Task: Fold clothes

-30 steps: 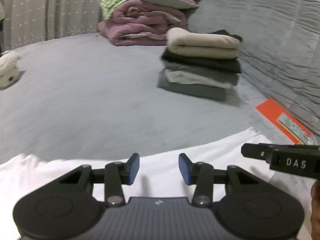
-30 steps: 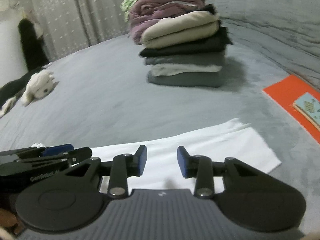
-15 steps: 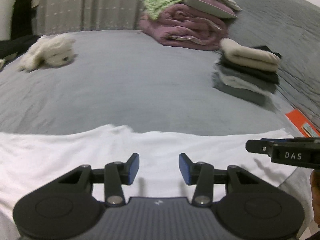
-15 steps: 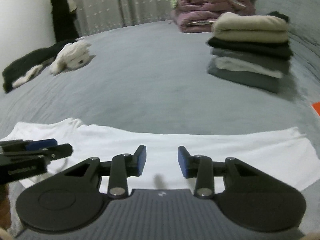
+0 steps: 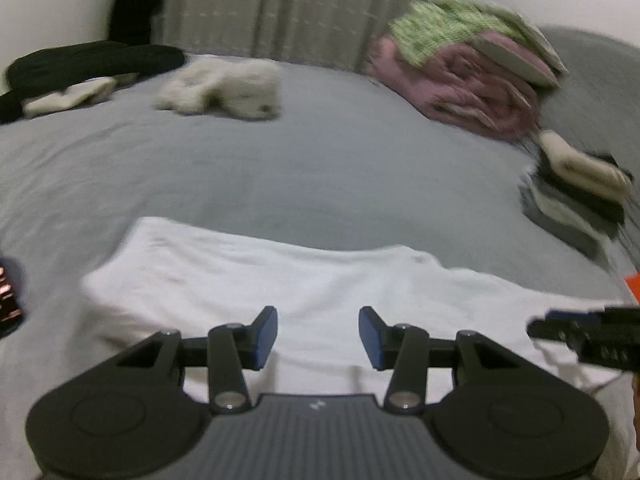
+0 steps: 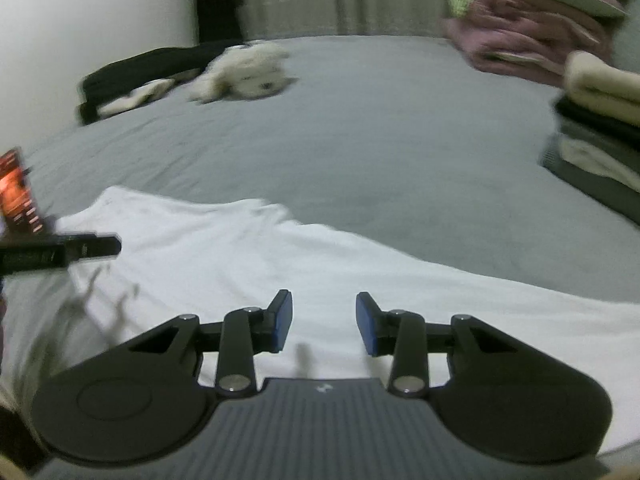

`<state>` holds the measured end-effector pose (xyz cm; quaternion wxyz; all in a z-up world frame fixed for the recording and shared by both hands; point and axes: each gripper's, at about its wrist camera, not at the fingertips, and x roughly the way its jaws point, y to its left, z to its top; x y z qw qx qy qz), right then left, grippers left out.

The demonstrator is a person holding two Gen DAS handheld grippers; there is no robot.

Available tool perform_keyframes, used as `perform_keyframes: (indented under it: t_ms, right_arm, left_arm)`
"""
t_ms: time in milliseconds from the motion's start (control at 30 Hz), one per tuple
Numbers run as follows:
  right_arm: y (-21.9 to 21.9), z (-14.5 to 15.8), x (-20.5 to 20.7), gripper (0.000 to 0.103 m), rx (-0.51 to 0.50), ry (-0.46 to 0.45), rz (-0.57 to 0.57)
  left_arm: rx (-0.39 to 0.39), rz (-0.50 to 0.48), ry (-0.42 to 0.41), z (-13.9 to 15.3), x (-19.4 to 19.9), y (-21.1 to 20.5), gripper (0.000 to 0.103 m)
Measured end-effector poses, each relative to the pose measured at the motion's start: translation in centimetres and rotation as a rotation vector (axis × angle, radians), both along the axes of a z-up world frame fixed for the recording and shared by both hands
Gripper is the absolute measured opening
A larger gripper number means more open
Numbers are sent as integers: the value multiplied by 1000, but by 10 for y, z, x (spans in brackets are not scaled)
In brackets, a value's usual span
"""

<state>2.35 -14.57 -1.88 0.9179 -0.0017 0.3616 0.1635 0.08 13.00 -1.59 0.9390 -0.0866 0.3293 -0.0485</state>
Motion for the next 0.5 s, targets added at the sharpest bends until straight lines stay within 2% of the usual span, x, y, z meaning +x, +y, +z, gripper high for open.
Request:
perform_keyframes:
  t_ms: [67,133,233,333,500]
  right_arm:
    - [8,-1,-6,40,3,-13,72]
    - [16,-2,-15,38,-11,-33,133]
    - [28,-4,-30,30,-46,-69,218]
    - [41,-7,-40,27,-89,-97,299]
    - [59,-16,-45,26,-154,-112,372]
  left_arm:
    - [-18,66,-39,-2,-11,22,46]
    - [-49,141,-44,-4,-17,41,44]
    - [-78,185,-50,-9,-21,59,44]
    - [-77,234,-50,-16,-26,75,44]
    - [-193,285,-48,-20,-29,99,44]
